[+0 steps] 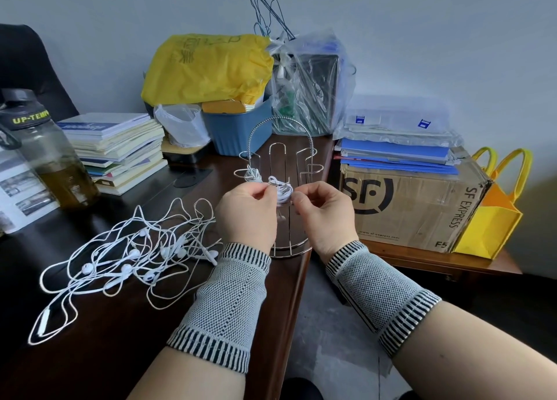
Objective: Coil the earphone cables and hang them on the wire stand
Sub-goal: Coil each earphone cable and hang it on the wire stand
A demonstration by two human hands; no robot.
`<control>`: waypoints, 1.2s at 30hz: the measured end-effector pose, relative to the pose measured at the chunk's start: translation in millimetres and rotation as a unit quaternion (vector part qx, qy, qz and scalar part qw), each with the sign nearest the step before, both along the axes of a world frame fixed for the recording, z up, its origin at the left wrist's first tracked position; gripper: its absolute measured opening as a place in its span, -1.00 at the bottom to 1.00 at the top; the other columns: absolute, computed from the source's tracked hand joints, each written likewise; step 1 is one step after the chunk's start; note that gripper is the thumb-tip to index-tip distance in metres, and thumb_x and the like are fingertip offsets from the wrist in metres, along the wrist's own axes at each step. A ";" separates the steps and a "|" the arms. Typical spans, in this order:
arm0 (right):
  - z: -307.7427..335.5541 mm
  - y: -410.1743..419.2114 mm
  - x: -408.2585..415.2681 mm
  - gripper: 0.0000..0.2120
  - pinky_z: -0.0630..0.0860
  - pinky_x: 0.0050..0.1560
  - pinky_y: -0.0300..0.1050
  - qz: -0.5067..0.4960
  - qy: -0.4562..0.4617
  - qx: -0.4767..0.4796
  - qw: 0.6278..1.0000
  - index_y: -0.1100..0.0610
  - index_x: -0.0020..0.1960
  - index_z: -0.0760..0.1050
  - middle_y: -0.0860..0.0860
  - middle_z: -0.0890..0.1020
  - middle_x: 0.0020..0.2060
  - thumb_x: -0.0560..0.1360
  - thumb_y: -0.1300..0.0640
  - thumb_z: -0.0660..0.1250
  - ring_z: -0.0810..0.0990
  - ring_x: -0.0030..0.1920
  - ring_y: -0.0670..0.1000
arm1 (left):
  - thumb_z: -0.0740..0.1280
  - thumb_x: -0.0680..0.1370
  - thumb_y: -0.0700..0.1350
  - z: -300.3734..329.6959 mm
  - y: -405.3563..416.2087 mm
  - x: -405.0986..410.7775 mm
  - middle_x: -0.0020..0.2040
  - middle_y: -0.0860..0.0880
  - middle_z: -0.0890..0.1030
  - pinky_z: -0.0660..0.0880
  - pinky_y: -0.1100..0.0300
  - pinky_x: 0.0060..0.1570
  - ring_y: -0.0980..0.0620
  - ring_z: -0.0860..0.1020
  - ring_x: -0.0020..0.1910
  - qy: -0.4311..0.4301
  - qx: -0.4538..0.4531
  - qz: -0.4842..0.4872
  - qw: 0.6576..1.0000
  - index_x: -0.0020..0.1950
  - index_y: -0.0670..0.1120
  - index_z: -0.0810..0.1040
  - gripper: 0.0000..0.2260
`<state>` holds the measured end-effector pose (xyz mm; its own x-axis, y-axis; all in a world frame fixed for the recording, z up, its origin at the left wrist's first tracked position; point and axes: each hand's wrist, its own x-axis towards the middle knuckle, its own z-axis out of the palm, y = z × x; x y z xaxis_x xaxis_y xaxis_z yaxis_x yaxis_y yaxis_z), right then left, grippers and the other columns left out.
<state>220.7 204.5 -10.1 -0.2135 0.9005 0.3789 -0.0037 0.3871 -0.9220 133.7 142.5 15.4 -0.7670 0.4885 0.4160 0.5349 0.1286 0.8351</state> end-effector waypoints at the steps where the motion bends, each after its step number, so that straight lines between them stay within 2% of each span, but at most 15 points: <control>1: 1.1 -0.9 0.4 -0.84 0.57 -0.19 -0.16 0.001 0.001 0.006 1.000 0.03 -0.27 0.56 -0.10 0.61 -0.37 0.45 0.22 0.41 0.54 -0.34 -0.13 | 0.38 0.52 -0.07 1.8 -0.9 -0.5 -0.38 0.12 0.59 0.35 0.46 -0.41 0.23 0.56 -0.40 0.014 -0.003 0.006 1.000 -0.11 -0.05 0.72 -0.87; 3: 3.4 -4.1 1.3 -0.82 0.53 -0.23 -0.27 0.009 -0.006 0.032 0.999 0.01 -0.27 0.54 -0.12 0.60 -0.37 0.45 0.22 0.41 0.53 -0.36 -0.18 | 0.38 0.52 -0.04 4.5 -2.4 -0.5 -0.36 0.10 0.61 0.38 0.37 -0.37 0.20 0.55 -0.38 0.036 -0.010 0.010 0.999 -0.14 -0.03 0.70 -0.87; 6: 3.9 -8.9 1.3 -0.79 0.52 -0.23 -0.31 0.022 -0.034 0.081 0.996 -0.02 -0.28 0.51 -0.14 0.59 -0.36 0.45 0.23 0.40 0.53 -0.35 -0.19 | 0.37 0.51 -0.07 7.5 -2.3 -3.1 -0.50 0.11 0.52 0.42 0.28 -0.35 0.24 0.48 -0.47 0.015 -0.022 0.002 1.000 -0.26 -0.03 0.65 -0.84; 9: 2.3 -9.0 1.9 -0.78 0.53 -0.21 -0.28 0.019 -0.052 0.093 0.994 -0.04 -0.29 0.50 -0.16 0.58 -0.38 0.45 0.22 0.40 0.53 -0.35 -0.19 | 0.33 0.48 -0.15 8.2 0.3 -8.7 -0.58 0.04 0.50 0.55 0.12 -0.30 0.11 0.47 -0.55 -0.129 0.002 -0.049 0.991 -0.45 0.01 0.61 -0.71; 11: 1.8 -8.5 2.5 -0.77 0.52 -0.22 -0.31 0.015 -0.059 0.092 0.994 -0.06 -0.29 0.49 -0.17 0.58 -0.38 0.45 0.21 0.40 0.53 -0.35 -0.20 | 0.31 0.48 -0.20 9.5 1.0 -9.9 -0.54 0.04 0.50 0.55 0.12 -0.34 0.05 0.49 -0.47 -0.218 0.025 -0.050 0.974 -0.50 -0.06 0.55 -0.68; 14: 2.2 -8.5 2.0 -0.77 0.51 -0.22 -0.34 0.013 -0.063 0.089 0.994 -0.06 -0.28 0.49 -0.16 0.59 -0.38 0.46 0.21 0.40 0.53 -0.36 -0.21 | 0.32 0.54 -0.22 13.5 -1.6 -7.3 -0.44 0.02 0.52 0.48 0.21 -0.35 0.07 0.52 -0.36 -0.345 0.076 -0.071 0.933 -0.37 -0.11 0.50 -0.74; 19: 1.8 -9.9 -0.6 -0.79 0.55 -0.17 -0.27 0.017 -0.081 0.084 0.993 -0.05 -0.28 0.51 -0.16 0.60 -0.37 0.46 0.20 0.39 0.56 -0.32 -0.18 | 0.30 0.58 -0.20 12.5 -4.0 -9.5 -0.38 -0.01 0.51 0.46 0.31 -0.44 0.10 0.50 -0.36 -0.291 0.044 -0.089 0.952 -0.32 -0.14 0.51 -0.73; 21: 2.6 -11.6 -0.3 -0.80 0.52 -0.19 -0.35 0.026 -0.082 0.080 0.993 -0.03 -0.27 0.53 -0.18 0.59 -0.37 0.47 0.20 0.39 0.57 -0.32 -0.25 | 0.29 0.58 -0.21 12.6 -5.1 -11.8 -0.42 -0.04 0.48 0.44 0.31 -0.48 0.05 0.47 -0.39 -0.265 0.026 -0.094 0.959 -0.36 -0.16 0.49 -0.70; 23: 3.7 -12.7 -0.2 -0.80 0.50 -0.22 -0.40 0.029 -0.078 0.071 0.994 -0.03 -0.29 0.52 -0.19 0.59 -0.38 0.47 0.19 0.40 0.56 -0.35 -0.29 | 0.31 0.57 -0.19 12.4 -5.5 -15.0 -0.50 -0.01 0.46 0.46 0.24 -0.39 -0.01 0.46 -0.39 -0.242 0.004 -0.094 0.966 -0.43 -0.15 0.48 -0.66; 25: 3.6 -11.8 -1.7 -0.78 0.50 -0.21 -0.36 0.017 -0.081 0.062 0.995 -0.05 -0.32 0.51 -0.18 0.59 -0.40 0.45 0.16 0.43 0.54 -0.37 -0.25 | 0.32 0.55 -0.16 12.9 -6.7 -17.8 -0.57 0.04 0.44 0.44 0.14 -0.29 -0.03 0.46 -0.38 -0.228 -0.018 -0.094 0.969 -0.49 -0.12 0.46 -0.62; 29: 1.4 -8.5 -4.4 -0.82 0.49 -0.22 -0.33 0.005 -0.064 0.039 0.997 -0.05 -0.28 0.52 -0.16 0.59 -0.40 0.44 0.15 0.45 0.52 -0.38 -0.24 | 0.33 0.55 -0.20 13.9 -8.2 -19.1 -0.51 -0.03 0.42 0.32 0.22 -0.39 0.01 0.38 -0.43 -0.285 -0.025 -0.120 0.951 -0.46 -0.16 0.45 -0.64; 32: 0.9 -7.8 -3.6 -0.78 0.50 -0.19 -0.32 0.006 -0.064 0.047 0.997 -0.09 -0.28 0.51 -0.18 0.60 -0.40 0.45 0.17 0.43 0.54 -0.36 -0.24 | 0.36 0.55 -0.19 14.2 -9.1 -19.5 -0.56 0.02 0.42 0.33 0.28 -0.47 0.10 0.37 -0.51 -0.312 -0.029 -0.130 0.940 -0.43 -0.15 0.46 -0.67; 36: 1.2 -8.2 -1.5 -0.77 0.45 -0.24 -0.43 0.015 -0.059 0.056 0.997 -0.11 -0.26 0.53 -0.21 0.59 -0.38 0.47 0.19 0.42 0.54 -0.36 -0.29 | 0.38 0.52 -0.18 12.8 -7.7 -17.5 -0.57 0.01 0.38 0.28 0.23 -0.44 0.05 0.33 -0.50 -0.306 -0.012 -0.119 0.944 -0.47 -0.16 0.44 -0.65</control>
